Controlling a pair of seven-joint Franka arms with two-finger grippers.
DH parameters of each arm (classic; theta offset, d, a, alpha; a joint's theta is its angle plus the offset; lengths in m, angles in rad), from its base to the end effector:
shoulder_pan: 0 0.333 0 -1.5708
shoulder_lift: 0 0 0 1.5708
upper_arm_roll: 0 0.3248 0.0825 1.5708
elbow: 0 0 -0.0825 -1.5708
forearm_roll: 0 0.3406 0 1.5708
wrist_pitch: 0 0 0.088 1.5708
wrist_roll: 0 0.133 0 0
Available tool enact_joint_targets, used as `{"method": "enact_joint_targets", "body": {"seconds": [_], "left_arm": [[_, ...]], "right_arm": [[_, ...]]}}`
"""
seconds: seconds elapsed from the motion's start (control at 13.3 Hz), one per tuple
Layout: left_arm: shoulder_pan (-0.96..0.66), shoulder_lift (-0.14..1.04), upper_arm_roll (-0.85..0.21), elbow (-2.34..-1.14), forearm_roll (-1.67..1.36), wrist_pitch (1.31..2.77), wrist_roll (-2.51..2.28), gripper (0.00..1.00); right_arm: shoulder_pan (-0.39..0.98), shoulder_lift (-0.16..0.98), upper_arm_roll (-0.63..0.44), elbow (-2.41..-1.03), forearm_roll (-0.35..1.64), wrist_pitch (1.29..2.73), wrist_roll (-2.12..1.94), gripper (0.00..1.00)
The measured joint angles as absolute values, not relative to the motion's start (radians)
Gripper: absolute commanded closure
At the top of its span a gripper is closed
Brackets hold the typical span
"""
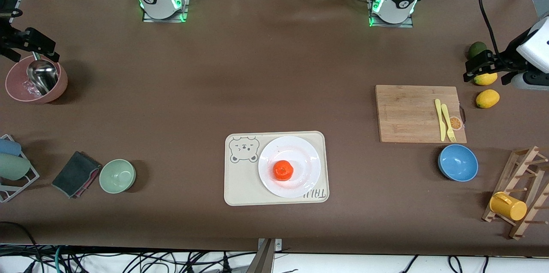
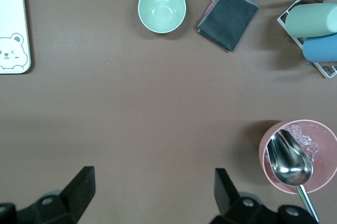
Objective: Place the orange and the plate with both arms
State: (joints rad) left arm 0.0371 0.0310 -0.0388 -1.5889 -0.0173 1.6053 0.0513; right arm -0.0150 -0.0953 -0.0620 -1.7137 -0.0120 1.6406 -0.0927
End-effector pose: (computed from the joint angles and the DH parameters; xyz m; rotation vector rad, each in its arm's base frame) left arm 0.5228 -0.0028 0.5865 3.1216 -0.0816 -0.0220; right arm 0.4847 -0.0404 0.5993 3.1334 0.0260 0.0336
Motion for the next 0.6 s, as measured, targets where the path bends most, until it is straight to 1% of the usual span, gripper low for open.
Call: {"method": "enact_joint_targets", "body": {"seconds": [0.6], "left_arm": [[0.037, 0.031, -0.039, -1.589, -0.017, 1.605, 0.051, 0.00]], "right_arm": [[-0.017, -0.080, -0.058, -1.699, -0.006, 1.626, -0.093, 0.00]]}}
